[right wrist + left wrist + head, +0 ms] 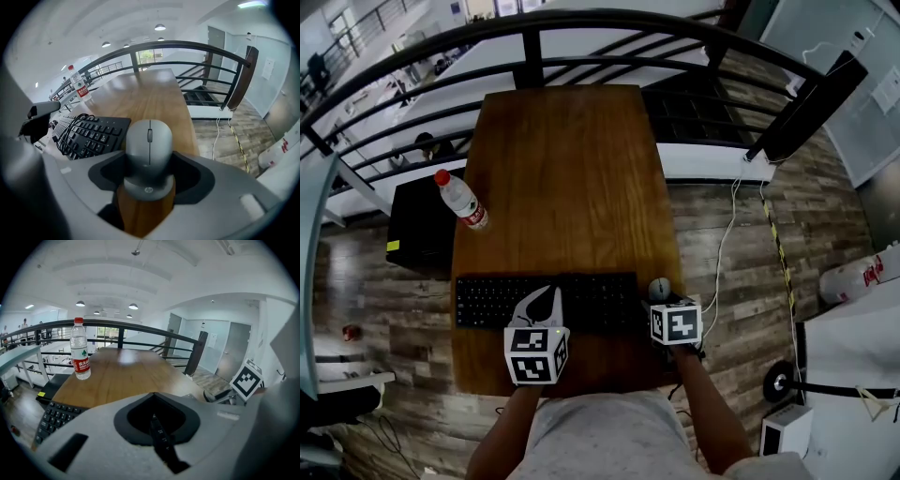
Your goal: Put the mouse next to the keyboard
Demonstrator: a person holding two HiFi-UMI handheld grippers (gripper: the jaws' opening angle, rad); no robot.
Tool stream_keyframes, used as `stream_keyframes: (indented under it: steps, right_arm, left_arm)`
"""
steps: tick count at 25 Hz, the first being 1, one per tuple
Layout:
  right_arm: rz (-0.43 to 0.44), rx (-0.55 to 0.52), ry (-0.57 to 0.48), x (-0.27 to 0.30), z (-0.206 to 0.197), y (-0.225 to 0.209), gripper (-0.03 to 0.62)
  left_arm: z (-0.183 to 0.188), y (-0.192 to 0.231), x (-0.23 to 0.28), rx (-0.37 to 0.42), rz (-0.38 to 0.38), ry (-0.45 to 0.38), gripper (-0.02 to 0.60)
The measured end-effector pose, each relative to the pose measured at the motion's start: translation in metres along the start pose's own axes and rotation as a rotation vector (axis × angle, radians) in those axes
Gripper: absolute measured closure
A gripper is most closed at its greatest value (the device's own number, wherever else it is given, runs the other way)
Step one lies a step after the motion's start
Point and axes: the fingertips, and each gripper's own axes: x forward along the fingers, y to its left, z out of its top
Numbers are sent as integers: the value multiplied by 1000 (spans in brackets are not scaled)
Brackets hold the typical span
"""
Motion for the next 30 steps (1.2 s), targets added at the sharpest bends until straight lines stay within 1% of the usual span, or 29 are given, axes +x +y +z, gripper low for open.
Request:
stream_keyframes:
  steps: [8,16,20,24,26,30]
  right_arm:
    - [-18,-4,13,7,0,2,290]
    - [-44,49,-17,5,4,-2,289]
    - [-28,65,-42,4,5,-2,287]
    - [-34,81,-71,-3,9,-6,283]
    - [-33,84,-83,-7,11,-5,289]
    - [-40,70,-126,-16,13,-3,330]
  left_arm:
    - [1,10,-2,-15,24,-3,586]
    - [2,6,-1,-11,12,-1,586]
    - [1,6,-3,-11,8,-3,586]
    - [1,7,-8,-12,6,-9,586]
    - [1,7,-10,-11,4,-12,586]
    - [2,7,-16,-6,-1,-22,586]
